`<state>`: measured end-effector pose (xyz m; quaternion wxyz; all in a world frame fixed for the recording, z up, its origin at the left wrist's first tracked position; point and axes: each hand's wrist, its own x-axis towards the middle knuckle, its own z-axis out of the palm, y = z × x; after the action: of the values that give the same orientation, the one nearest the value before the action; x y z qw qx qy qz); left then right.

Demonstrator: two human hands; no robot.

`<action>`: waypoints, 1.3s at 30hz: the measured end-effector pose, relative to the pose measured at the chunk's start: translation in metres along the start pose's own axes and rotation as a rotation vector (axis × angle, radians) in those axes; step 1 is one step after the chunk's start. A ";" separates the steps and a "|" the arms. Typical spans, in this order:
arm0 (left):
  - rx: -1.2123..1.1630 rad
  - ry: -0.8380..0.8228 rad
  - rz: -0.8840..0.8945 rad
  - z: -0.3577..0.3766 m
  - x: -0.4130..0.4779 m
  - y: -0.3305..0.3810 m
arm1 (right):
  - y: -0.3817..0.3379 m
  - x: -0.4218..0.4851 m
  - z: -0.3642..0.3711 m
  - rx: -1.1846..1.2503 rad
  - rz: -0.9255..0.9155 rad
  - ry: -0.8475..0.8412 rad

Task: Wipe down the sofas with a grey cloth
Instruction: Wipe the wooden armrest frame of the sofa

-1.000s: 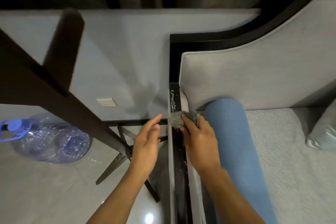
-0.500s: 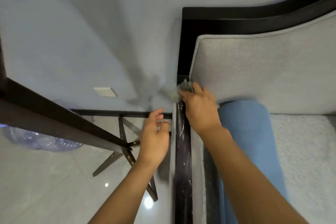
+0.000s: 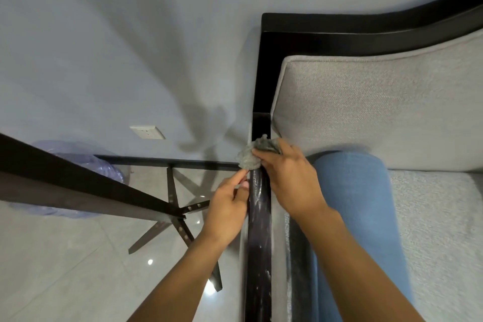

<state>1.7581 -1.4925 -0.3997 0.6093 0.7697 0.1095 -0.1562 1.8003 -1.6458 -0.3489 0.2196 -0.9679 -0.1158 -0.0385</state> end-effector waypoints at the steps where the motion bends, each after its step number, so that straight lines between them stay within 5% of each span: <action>1: 0.012 0.008 0.010 0.001 -0.002 -0.001 | 0.001 0.007 -0.001 0.018 0.013 -0.004; 6: -0.026 -0.049 0.033 -0.004 -0.018 0.003 | 0.002 0.040 0.003 0.048 0.082 -0.023; 12: -0.078 -0.083 -0.032 -0.005 -0.037 0.003 | 0.003 -0.024 -0.008 0.174 -0.021 -0.076; 21: -0.127 -0.136 -0.018 -0.007 -0.041 0.008 | -0.001 0.050 0.004 0.083 0.251 0.023; 26: -0.134 -0.121 -0.023 -0.007 -0.039 0.007 | -0.008 -0.016 0.001 0.112 0.097 0.016; 34: -0.156 -0.100 -0.030 -0.005 -0.036 0.005 | -0.018 0.063 0.002 -0.169 0.361 0.017; 39: -0.154 -0.093 -0.035 -0.007 -0.032 0.002 | -0.014 0.033 0.004 -0.224 0.284 0.005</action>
<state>1.7298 -1.4858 -0.3844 0.6684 0.7103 0.1060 -0.1936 1.8295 -1.6246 -0.3428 0.1141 -0.9928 0.0276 -0.0221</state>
